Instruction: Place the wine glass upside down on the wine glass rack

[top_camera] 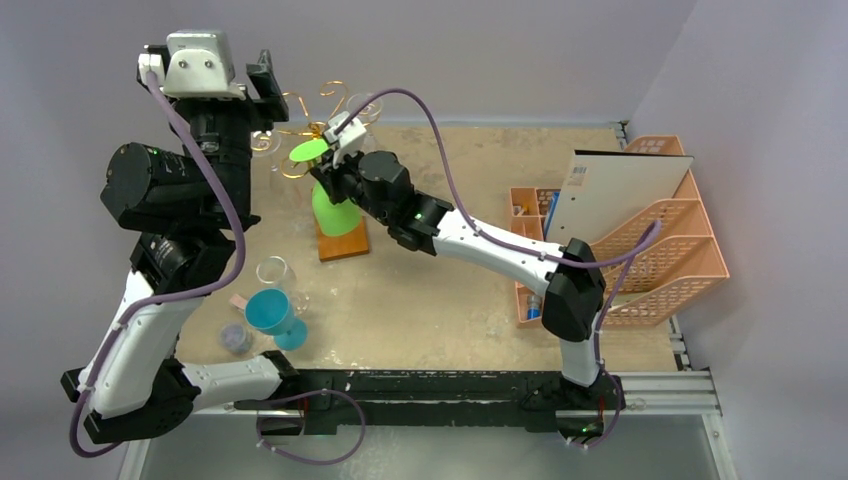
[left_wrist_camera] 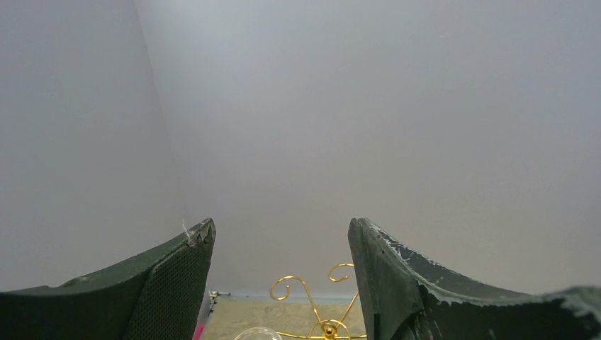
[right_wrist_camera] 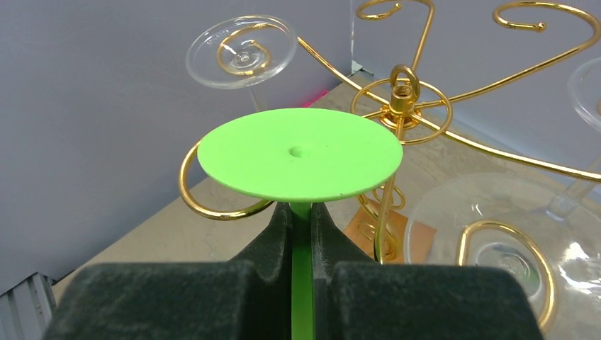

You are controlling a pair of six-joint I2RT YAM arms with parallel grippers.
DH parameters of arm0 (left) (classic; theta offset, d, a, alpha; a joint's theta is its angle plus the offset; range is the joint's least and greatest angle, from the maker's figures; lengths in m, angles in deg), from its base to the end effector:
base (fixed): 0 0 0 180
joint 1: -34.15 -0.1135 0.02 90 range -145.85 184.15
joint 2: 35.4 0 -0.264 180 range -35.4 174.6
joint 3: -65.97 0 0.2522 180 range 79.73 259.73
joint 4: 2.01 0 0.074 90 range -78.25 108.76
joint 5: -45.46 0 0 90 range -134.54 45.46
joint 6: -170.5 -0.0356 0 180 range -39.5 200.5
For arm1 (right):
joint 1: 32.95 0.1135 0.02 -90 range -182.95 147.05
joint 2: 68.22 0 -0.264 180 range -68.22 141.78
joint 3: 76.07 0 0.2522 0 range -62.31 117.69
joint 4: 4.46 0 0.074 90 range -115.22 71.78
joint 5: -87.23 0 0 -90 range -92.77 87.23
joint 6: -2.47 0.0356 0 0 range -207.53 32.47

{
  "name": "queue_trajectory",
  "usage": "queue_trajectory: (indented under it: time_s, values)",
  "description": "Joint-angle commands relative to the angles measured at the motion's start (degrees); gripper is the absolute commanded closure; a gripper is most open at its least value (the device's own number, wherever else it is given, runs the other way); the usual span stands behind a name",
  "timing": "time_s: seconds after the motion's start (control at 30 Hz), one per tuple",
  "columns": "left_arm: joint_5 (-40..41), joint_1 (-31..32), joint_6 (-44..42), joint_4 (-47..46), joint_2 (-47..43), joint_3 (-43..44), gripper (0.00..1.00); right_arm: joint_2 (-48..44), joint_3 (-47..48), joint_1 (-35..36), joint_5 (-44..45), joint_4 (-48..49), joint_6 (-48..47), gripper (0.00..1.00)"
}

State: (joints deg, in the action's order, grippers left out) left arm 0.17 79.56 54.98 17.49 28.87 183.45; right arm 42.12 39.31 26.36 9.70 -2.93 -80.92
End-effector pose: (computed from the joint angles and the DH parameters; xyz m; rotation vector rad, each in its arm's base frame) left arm 0.1154 -0.0814 0.6084 -0.0424 1.1649 0.0760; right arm 0.2470 0.4011 0.3956 -0.4996 1.4216 0.7757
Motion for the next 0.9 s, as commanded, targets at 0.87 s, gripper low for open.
queue_trajectory:
  time_s: [0.87]
  values:
    - [-0.58,-0.16,3.23,2.08,-1.35,0.38,0.32,2.64,6.8,-0.56,-4.3,-2.85,3.13,1.0]
